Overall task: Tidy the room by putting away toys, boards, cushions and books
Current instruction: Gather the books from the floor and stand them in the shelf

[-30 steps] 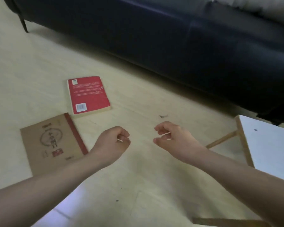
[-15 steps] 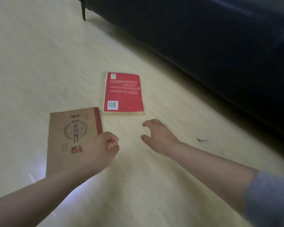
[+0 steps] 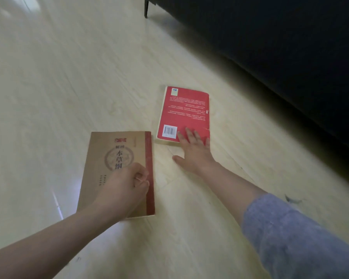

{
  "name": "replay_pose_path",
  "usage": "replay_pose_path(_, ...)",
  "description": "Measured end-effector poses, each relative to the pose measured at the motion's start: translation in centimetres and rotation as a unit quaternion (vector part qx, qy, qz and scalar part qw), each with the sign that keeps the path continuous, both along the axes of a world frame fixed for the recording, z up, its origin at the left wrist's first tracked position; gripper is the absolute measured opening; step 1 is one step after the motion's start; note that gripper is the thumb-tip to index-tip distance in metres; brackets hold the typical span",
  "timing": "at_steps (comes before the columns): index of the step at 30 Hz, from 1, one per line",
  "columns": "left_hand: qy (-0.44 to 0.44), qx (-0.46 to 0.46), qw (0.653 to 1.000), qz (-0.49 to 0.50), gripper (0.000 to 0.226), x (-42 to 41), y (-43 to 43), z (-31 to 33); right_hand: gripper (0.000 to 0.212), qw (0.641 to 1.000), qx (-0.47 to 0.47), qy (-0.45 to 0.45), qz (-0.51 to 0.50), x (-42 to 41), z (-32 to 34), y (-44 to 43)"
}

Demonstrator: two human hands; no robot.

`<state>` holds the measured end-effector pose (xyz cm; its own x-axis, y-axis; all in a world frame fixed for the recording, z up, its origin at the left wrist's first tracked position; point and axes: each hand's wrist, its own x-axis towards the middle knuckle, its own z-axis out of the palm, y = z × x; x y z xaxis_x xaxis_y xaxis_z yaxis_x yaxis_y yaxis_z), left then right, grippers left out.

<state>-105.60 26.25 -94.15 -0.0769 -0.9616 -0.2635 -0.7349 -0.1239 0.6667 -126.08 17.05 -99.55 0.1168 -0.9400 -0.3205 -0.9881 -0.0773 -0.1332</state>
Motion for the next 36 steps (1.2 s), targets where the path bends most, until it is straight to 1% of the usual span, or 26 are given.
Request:
replay_pose_path(3, 0.002, 0.006, 1.0, 0.007, 0.01, 0.1, -0.5, -0.6, 0.078, 0.999, -0.034, 0.0, 0.014, -0.6, -0.8, 0.8)
replay_pose_path(7, 0.001, 0.01, 1.0, 0.008, 0.011, 0.1, -0.7, -0.8, 0.078, 0.999, -0.025, -0.014, 0.021, -1.1, -0.8, 3.3)
replay_pose_path(10, -0.002, 0.012, 1.0, 0.004, 0.011, 0.1, -0.3, -0.8, 0.08, 0.999, -0.015, -0.027, 0.024, -1.5, -0.8, 7.2)
replay_pose_path(14, -0.018, 0.021, 0.999, -0.026, 0.014, -0.1, 0.2, -0.9, 0.079, 0.999, -0.025, -0.032, 0.03, -1.8, 0.2, 13.7)
replay_pose_path(15, -0.02, 0.02, 0.999, -0.035, 0.014, -0.3, 0.4, -0.8, 0.076, 0.998, -0.034, -0.045, 0.025, -1.7, 0.5, 15.1)
replay_pose_path(17, -0.023, 0.017, 0.999, -0.045, 0.01, -0.9, 0.6, -0.8, 0.062, 0.989, -0.074, -0.126, -0.029, -1.6, 0.9, 16.6)
replay_pose_path(18, -0.023, 0.018, 0.998, -0.049, 0.011, -1.3, 0.8, -0.9, 0.051, 0.975, -0.103, -0.176, -0.088, -1.8, 1.1, 16.7)
replay_pose_path(19, -0.016, 0.022, 0.998, -0.056, 0.012, -1.9, 1.0, -0.9, 0.04, 0.953, -0.132, -0.221, -0.163, -2.2, 1.3, 16.5)
replay_pose_path(20, -0.004, 0.028, 0.998, -0.058, 0.014, -2.4, 1.2, -1.0, 0.035, 0.926, -0.144, -0.258, -0.235, -2.7, 1.5, 15.9)
replay_pose_path(21, 0.016, 0.035, 0.998, -0.055, 0.016, -2.9, 1.4, -1.1, 0.038, 0.9, -0.127, -0.288, -0.302, -3.2, 1.7, 15.2)
replay_pose_path(23, 0.041, 0.046, 0.996, -0.059, 0.021, -4.0, 1.8, -1.3, 0.052, 0.851, -0.033, -0.342, -0.397, -4.1, 2.2, 14.1)
replay_pose_path(25, 0.027, 0.045, 0.994, -0.096, 0.02, -4.6, 1.3, -1.6, 0.06, 0.816, 0.032, -0.386, -0.43, -4.3, 2.5, 13.1)
replay_pose_path(27, 0.006, 0.059, 0.99, -0.125, 0.014, -5.0, 0.7, -1.7, 0.06, 0.782, 0.055, -0.412, -0.464, -4.4, 2.6, 11.9)
replay_pose_path(29, -0.014, 0.073, 0.989, -0.128, 0.012, -5.2, 0.4, -1.9, 0.046, 0.738, 0.083, -0.443, -0.502, -4.8, 2.7, 11.1)
replay_pose_path(31, -0.04, 0.071, 0.988, -0.131, 0.013, -5.4, 0.5, -2.2, 0.02, 0.695, 0.12, -0.471, -0.529, -5.5, 3.1, 10.7)
replay_pose_path(32, -0.041, 0.069, 0.988, -0.133, 0.013, -5.5, 0.6, -2.2, 0.013, 0.675, 0.139, -0.484, -0.538, -5.9, 3.1, 10.6)
replay_pose_path(34, -0.02, 0.08, 0.989, -0.127, 0.011, -5.6, 0.6, -1.9, 0.014, 0.653, 0.173, -0.508, -0.535, -6.6, 3.3, 10.8)
replay_pose_path(36, 0.012, 0.094, 0.99, -0.107, 0.017, -5.5, 0.5, -1.6, 0.018, 0.647, 0.191, -0.531, -0.513, -6.7, 3.4, 11.1)
